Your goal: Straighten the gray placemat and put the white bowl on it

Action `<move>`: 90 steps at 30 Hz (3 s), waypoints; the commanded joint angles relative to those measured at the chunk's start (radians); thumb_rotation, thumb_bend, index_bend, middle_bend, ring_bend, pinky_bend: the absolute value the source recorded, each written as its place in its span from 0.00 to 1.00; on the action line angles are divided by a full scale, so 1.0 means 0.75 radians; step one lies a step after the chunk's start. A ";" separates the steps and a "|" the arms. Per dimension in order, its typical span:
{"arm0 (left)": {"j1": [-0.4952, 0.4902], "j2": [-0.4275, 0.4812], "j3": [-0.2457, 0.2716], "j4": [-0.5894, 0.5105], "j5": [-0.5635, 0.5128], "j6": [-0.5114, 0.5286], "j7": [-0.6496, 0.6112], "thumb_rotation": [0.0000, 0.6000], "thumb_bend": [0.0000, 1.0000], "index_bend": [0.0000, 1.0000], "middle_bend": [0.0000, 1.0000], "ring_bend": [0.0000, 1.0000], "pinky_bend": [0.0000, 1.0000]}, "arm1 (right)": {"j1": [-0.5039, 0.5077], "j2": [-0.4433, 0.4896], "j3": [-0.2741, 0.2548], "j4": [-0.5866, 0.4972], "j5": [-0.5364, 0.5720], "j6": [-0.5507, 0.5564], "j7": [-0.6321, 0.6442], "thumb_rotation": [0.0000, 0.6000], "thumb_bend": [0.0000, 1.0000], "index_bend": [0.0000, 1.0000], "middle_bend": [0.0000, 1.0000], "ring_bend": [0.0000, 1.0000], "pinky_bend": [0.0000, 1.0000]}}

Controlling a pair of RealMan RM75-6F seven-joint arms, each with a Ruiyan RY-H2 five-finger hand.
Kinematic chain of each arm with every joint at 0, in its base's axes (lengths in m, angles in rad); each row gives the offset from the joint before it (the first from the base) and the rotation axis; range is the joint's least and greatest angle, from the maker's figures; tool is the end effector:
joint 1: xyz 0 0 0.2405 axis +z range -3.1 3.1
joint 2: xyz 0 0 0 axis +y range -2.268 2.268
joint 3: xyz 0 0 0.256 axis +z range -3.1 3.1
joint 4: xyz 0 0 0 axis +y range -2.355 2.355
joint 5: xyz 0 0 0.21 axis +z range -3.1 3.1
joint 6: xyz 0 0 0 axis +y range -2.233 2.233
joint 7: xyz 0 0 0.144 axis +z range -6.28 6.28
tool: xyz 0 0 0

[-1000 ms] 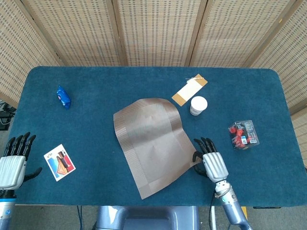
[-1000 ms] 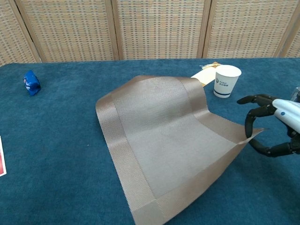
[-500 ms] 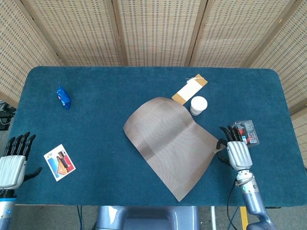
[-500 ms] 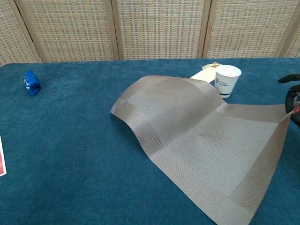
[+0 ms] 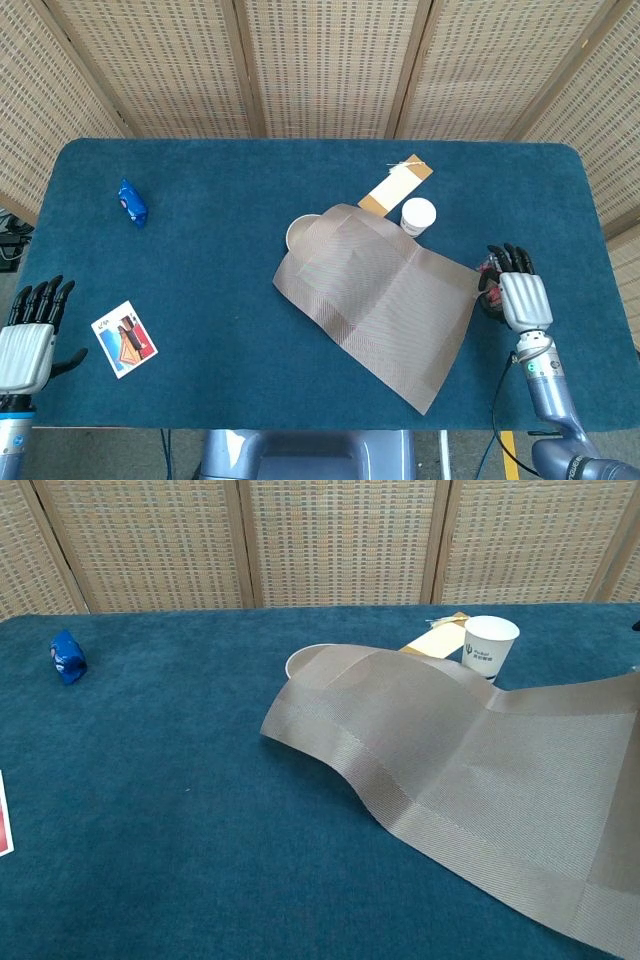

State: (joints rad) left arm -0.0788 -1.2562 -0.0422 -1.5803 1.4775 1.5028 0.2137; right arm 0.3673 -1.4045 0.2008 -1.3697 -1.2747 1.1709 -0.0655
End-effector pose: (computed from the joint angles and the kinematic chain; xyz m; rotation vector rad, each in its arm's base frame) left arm -0.3073 0.1769 0.1200 -1.3977 -0.8328 -0.8108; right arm -0.2911 -0.2993 0.0784 1.4270 -0.9983 0.9110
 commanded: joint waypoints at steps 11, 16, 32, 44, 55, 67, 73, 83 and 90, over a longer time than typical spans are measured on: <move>-0.001 0.000 0.004 0.001 0.003 -0.003 0.006 1.00 0.14 0.00 0.00 0.00 0.00 | -0.023 0.073 -0.020 -0.049 0.015 0.027 -0.042 1.00 0.33 0.44 0.00 0.00 0.00; -0.002 -0.002 0.006 0.002 0.005 -0.004 0.009 1.00 0.14 0.00 0.00 0.00 0.00 | -0.068 0.108 -0.039 -0.086 0.014 0.069 -0.019 1.00 0.23 0.27 0.00 0.00 0.00; -0.104 -0.012 -0.054 -0.056 0.060 -0.052 0.135 1.00 0.00 0.01 0.00 0.00 0.00 | -0.265 0.206 -0.139 -0.192 -0.183 0.378 0.114 1.00 0.16 0.22 0.00 0.00 0.00; -0.401 -0.158 -0.219 -0.038 -0.058 -0.340 0.359 1.00 0.00 0.04 0.00 0.00 0.00 | -0.280 0.253 -0.100 -0.204 -0.168 0.386 0.222 1.00 0.16 0.22 0.00 0.00 0.00; -0.681 -0.480 -0.276 0.229 -0.145 -0.566 0.545 1.00 0.00 0.06 0.00 0.00 0.00 | -0.285 0.277 -0.066 -0.185 -0.122 0.362 0.301 1.00 0.16 0.22 0.00 0.00 0.00; -0.870 -0.795 -0.289 0.596 -0.205 -0.656 0.541 1.00 0.00 0.02 0.00 0.00 0.00 | -0.285 0.294 -0.037 -0.169 -0.091 0.331 0.367 1.00 0.16 0.22 0.00 0.00 0.00; -0.935 -0.909 -0.273 0.731 -0.203 -0.677 0.499 1.00 0.00 0.00 0.00 0.00 0.00 | -0.284 0.300 -0.025 -0.167 -0.076 0.315 0.392 1.00 0.16 0.22 0.00 0.00 0.00; -1.003 -1.051 -0.265 0.894 -0.183 -0.664 0.421 1.00 0.01 0.00 0.00 0.00 0.00 | -0.291 0.305 -0.012 -0.170 -0.077 0.326 0.415 1.00 0.16 0.23 0.00 0.00 0.00; -1.033 -1.108 -0.251 0.985 -0.152 -0.639 0.362 1.00 0.22 0.02 0.00 0.00 0.00 | -0.292 0.307 -0.015 -0.178 -0.081 0.320 0.417 1.00 0.16 0.23 0.00 0.00 0.00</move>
State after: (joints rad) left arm -0.8483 -2.0781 -0.2334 -0.8517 1.3566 1.0173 0.4983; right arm 0.1485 -1.1743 0.1901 -1.5029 -1.3361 1.4113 0.2471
